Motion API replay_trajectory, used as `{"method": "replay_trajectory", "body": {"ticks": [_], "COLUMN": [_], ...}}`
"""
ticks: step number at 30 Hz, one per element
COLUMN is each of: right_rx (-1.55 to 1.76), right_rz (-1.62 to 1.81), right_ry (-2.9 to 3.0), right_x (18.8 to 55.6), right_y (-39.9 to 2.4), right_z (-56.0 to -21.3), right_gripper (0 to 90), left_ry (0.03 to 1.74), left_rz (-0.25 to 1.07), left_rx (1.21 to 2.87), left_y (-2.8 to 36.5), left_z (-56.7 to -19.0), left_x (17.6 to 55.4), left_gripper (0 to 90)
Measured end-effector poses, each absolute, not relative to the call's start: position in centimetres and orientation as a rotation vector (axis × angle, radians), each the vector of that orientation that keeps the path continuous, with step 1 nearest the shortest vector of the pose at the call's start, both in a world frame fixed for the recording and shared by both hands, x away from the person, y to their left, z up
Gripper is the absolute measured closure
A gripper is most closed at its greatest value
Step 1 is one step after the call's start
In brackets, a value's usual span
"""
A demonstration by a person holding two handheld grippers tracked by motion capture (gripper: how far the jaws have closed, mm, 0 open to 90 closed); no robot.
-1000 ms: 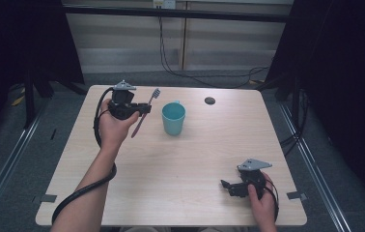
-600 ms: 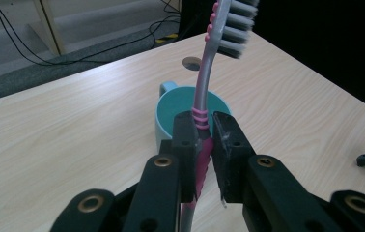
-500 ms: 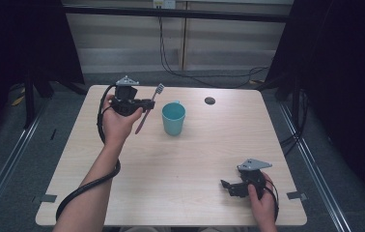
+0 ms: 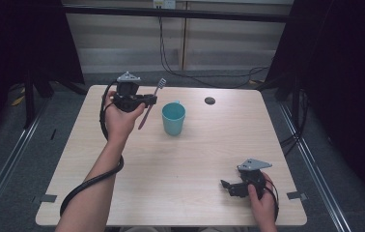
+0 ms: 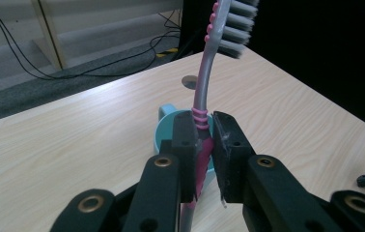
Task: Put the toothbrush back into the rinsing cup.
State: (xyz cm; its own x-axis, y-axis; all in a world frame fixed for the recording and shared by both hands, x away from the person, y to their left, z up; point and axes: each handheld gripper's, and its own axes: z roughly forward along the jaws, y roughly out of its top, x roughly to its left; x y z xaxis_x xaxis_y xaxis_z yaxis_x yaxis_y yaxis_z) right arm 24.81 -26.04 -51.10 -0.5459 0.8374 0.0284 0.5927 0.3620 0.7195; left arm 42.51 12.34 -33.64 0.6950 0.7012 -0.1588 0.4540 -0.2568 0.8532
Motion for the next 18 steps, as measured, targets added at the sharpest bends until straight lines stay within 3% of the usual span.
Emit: {"method": "replay_trajectory", "body": {"ticks": [18], "right_rx": [1.253], "right_rz": [0.991], "right_ry": [2.284], "right_x": [24.8], "right_y": [-26.1], "right_z": [-51.1], "right_gripper": [12.1], "left_ry": [0.892], "left_rz": [0.308], "left_rx": [1.886], "left_y": [11.3], "left_z": [-33.3], "left_x": [43.3], "left_gripper": [80.7]}}
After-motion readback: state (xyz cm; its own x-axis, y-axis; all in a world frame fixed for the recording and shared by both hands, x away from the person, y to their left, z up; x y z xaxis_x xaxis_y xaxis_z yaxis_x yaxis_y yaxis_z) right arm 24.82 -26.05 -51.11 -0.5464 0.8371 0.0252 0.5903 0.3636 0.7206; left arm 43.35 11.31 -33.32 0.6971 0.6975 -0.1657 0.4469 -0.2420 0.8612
